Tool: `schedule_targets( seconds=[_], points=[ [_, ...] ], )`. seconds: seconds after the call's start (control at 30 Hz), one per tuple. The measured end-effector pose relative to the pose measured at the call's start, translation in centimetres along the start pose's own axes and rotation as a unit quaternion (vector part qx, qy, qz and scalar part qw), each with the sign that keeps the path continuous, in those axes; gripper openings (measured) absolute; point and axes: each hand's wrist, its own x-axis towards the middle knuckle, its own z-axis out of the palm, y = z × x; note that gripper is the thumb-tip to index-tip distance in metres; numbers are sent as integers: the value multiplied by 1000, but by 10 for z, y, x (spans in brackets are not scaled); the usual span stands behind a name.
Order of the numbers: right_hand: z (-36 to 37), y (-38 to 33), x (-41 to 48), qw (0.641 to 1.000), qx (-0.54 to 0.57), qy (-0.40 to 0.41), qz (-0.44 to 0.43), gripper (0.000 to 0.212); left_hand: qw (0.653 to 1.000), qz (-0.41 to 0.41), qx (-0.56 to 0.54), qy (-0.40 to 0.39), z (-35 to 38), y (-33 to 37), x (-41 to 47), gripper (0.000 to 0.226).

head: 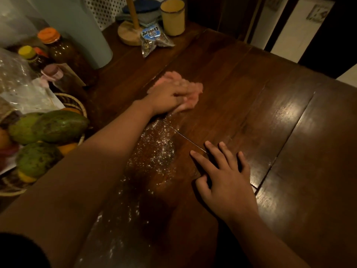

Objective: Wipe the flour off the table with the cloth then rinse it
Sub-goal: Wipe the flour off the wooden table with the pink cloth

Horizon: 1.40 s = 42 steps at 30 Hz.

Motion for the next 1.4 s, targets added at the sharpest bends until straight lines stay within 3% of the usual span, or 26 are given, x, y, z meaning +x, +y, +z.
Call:
schedule_targets(
  seconds=[0.07,0.13,0.2,0.27,0.4,0.47,0.53,0.67,0.73,0.83,0.97,1.07,1.17,1.3,1.4],
  points=[
    [-1,-1,0,1000,4,4,1,58,996,39,-73,-33,1,-2,-10,45],
    [-1,-2,1,1000,5,8,0,58,992,-26,-120,28,-7,-9,-10,44],
    [0,-2,1,1000,5,9,1,58,985,-106,-69,116,-10,-9,-8,44],
    [0,-2,1,1000,7,14,3,58,982,-121,-23,145,-5,3,-11,45],
    [1,-2,-1,1000,0,27,1,58,989,-38,-144,4,4,27,-37,45],
    [1,-2,-1,1000,-4,28,1,58,989,-8,-134,-64,-1,23,-53,46],
    [2,-2,0,1000,-4,27,-1,58,987,-40,-139,-74,-11,13,-62,43],
    [2,-1,0,1000,-2,25,-1,57,968,-168,-141,123,-6,4,-48,40],
    [1,-2,0,1000,-1,22,-2,57,962,-182,-116,164,9,25,-29,45],
    [0,-3,-1,1000,-1,21,1,57,983,-101,-79,130,31,65,-9,44],
    [1,-5,0,1000,4,25,0,57,989,0,-147,4,42,71,-12,41],
    [2,-3,-1,999,6,35,1,57,988,31,-154,-9,37,61,-38,37],
    [3,-3,-2,998,2,60,6,57,979,-23,-203,19,28,49,-67,29],
    [3,-3,-3,997,-11,71,14,54,965,-89,-222,-109,15,49,-99,25],
    [2,-3,-3,996,-12,83,27,54,969,-117,-217,-28,13,51,-100,36]
  ],
)
